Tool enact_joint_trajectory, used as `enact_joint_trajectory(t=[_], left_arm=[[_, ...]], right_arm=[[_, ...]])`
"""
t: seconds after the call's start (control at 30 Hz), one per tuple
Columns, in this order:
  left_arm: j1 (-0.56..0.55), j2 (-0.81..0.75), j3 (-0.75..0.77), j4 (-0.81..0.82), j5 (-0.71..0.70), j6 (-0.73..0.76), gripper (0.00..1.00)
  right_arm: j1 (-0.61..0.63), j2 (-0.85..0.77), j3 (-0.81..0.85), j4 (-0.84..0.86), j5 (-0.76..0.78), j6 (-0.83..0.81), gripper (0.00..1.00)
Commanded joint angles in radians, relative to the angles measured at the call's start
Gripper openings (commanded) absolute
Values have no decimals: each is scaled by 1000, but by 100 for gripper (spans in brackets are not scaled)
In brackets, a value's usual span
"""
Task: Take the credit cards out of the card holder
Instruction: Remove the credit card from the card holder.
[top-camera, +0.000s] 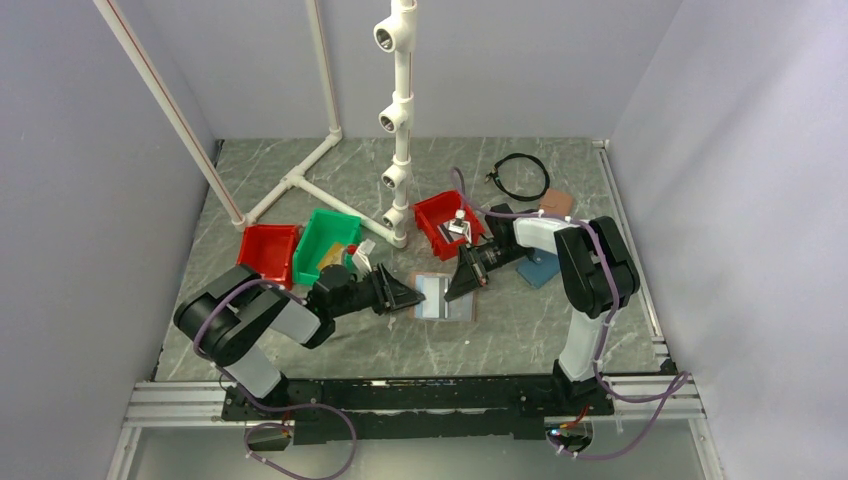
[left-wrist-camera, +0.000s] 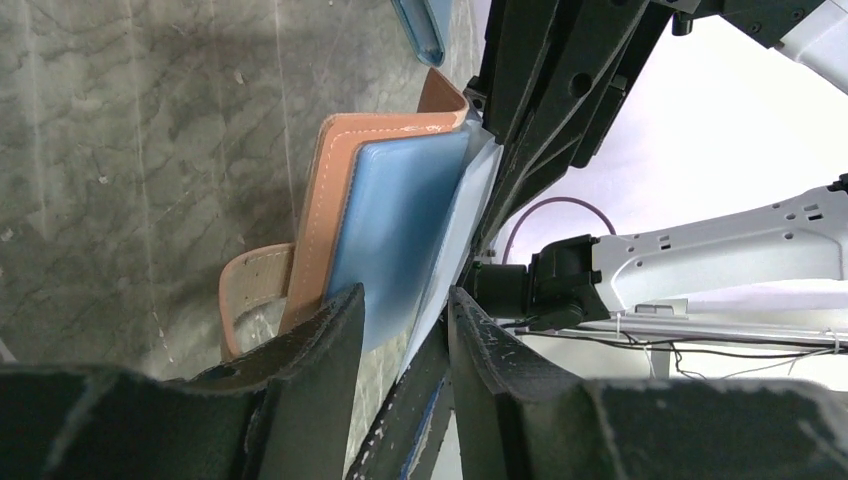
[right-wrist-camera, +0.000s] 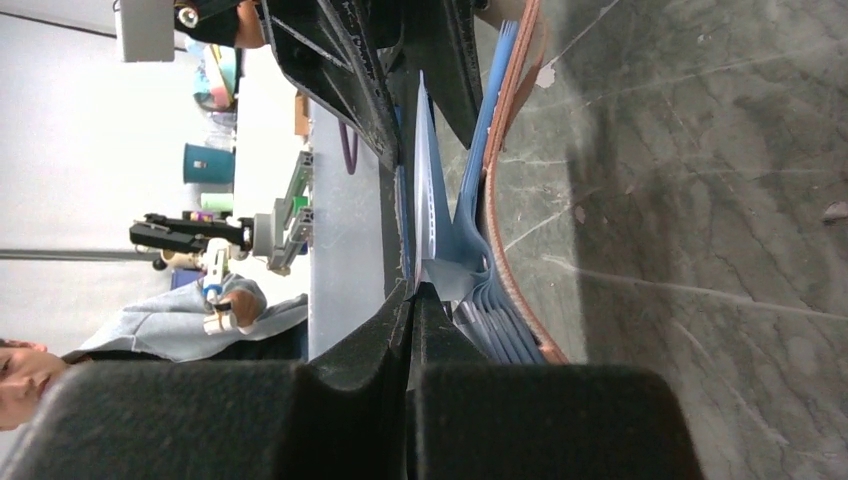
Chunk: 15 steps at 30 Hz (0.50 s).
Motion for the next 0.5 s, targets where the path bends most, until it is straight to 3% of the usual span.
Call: enact_joint_trajectory(t=[0.0,0.2,0.27,0.37,0.47], left_arm=[[-4,15,38,37,28,15,42],[-16,39,53,128,51,-17,37],[-16,39,54,140,56,-20,28],[-16,39,42,162,53,-23,2],[-5,35,11,184,36,-30,0]], right_arm=[[10,0,36,-40,-74,-54,0],[17,7,30,-4,-43,-10,0],[17,9,28,4,-29,0,0],[16,8,23,27,-3,28,0],[12,6,18,46,24,50,0]])
